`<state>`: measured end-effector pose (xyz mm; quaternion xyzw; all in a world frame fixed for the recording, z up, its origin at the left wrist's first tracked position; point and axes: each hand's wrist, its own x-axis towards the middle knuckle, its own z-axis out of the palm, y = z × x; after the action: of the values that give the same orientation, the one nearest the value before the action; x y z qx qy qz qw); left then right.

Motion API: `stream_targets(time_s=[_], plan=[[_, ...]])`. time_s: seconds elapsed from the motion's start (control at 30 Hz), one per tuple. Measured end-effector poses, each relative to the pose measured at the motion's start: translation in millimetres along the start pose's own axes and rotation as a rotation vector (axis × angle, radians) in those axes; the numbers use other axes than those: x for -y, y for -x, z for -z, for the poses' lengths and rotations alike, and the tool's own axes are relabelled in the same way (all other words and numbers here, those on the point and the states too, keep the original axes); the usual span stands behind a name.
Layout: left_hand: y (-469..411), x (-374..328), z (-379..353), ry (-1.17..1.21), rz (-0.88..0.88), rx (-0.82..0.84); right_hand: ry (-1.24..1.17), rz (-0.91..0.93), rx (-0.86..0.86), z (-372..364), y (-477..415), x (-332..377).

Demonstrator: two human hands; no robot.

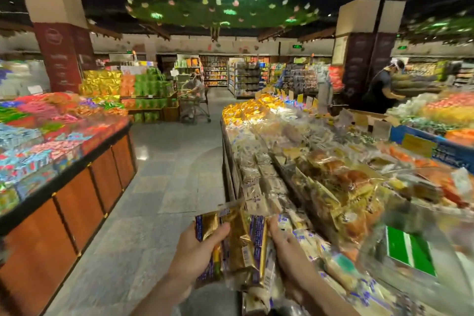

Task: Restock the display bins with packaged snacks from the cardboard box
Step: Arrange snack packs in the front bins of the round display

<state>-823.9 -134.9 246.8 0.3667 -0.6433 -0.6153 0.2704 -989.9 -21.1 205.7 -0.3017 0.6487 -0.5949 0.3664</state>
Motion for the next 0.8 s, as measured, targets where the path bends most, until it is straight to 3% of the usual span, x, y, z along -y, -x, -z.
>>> stream_targets(time_s=[0.2,0.53,0.8], plan=[[-125,34,16,-0.065,0.173,0.194,-0.097,-0.136,0.005,-8,-113,-42],[-368,9,49,0.127,0.362,0.354,-0.219,-0.228,-0.247,-5,-289,-24],[-523,32,14,0.075,0.402,0.51,-0.32,-0.256,-0.459,48,-392,-46]])
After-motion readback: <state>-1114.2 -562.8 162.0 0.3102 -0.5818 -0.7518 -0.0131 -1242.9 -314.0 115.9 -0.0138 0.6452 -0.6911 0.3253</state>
